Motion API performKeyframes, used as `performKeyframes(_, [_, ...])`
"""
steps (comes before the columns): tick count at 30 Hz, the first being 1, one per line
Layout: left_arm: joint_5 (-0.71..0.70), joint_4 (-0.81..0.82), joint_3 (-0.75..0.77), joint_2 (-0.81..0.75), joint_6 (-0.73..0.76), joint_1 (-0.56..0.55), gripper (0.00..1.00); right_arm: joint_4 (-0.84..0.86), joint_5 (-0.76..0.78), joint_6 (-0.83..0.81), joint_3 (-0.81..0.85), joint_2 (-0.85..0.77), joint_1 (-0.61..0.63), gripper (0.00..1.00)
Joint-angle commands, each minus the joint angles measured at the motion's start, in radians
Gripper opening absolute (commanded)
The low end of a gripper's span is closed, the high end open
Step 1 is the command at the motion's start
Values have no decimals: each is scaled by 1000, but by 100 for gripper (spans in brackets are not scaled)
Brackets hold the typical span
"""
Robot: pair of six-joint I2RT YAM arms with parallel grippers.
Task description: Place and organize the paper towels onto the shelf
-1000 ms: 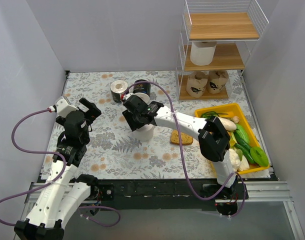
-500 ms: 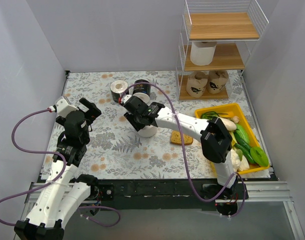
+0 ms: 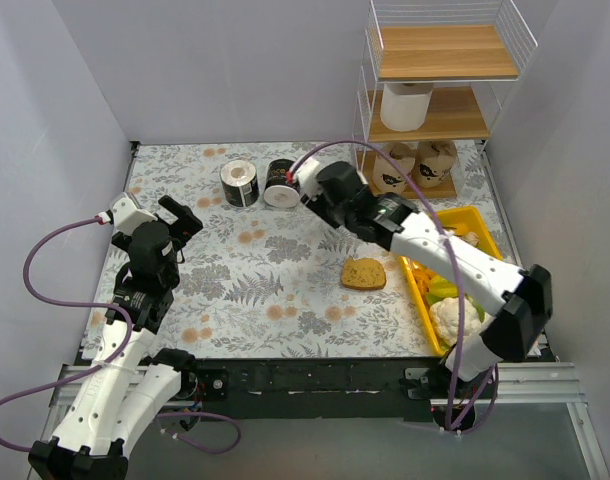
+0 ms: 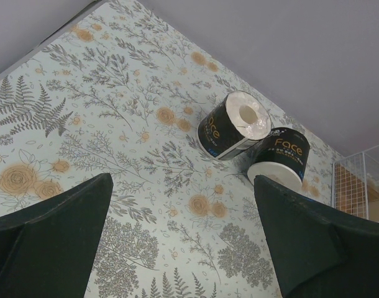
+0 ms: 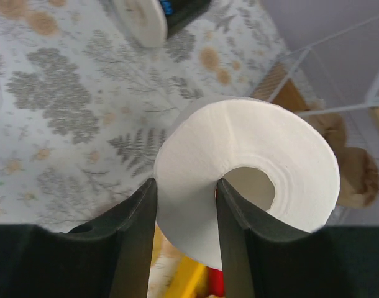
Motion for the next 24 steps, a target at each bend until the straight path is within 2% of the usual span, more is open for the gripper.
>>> performKeyframes(1, [-8,0,10,-3,4,-5,98,236,58,-260,-93,-176,-117,36])
performKeyframes(5, [-9,0,10,0,4,-8,98,283,46,-300,-80,-229,-285,34])
performKeyframes(14, [-14,0,9,2,7,-11,98,335,-51,-359,43,-151,-566,33])
performKeyframes(24, [-15,1,10,-4,10,-11,98,428,-169,-333,115,-83,-706,30])
